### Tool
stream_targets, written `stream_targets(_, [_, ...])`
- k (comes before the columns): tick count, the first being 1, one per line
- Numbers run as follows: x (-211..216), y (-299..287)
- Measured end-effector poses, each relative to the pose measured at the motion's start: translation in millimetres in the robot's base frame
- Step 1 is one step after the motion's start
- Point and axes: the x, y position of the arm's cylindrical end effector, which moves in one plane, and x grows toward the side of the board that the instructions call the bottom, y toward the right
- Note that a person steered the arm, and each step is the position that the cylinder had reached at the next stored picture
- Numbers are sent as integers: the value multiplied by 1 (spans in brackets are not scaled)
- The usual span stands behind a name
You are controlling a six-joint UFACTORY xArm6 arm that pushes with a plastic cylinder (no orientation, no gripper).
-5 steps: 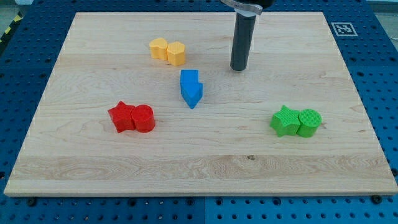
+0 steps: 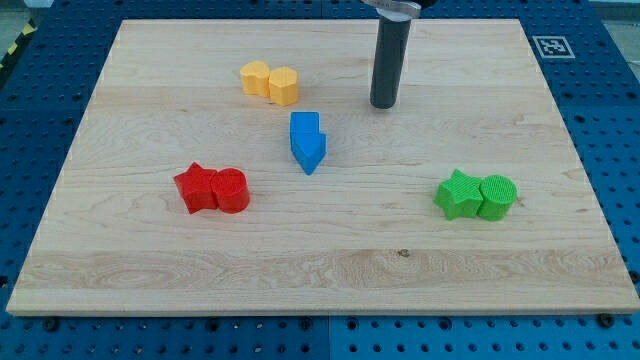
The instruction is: Push the yellow heart slightly left
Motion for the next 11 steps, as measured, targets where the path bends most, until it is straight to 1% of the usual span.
stream_targets(2, [-16, 1])
stream_targets(4, [-18, 1])
stream_targets(5, [-57, -6])
stream_targets(6, [-76, -60])
stream_targets(7, [-58, -161])
stream_targets(8, [-33, -248])
stream_targets(9, [-33, -254])
stream_targets(10, [-13, -248])
stream_targets(11, [5, -219])
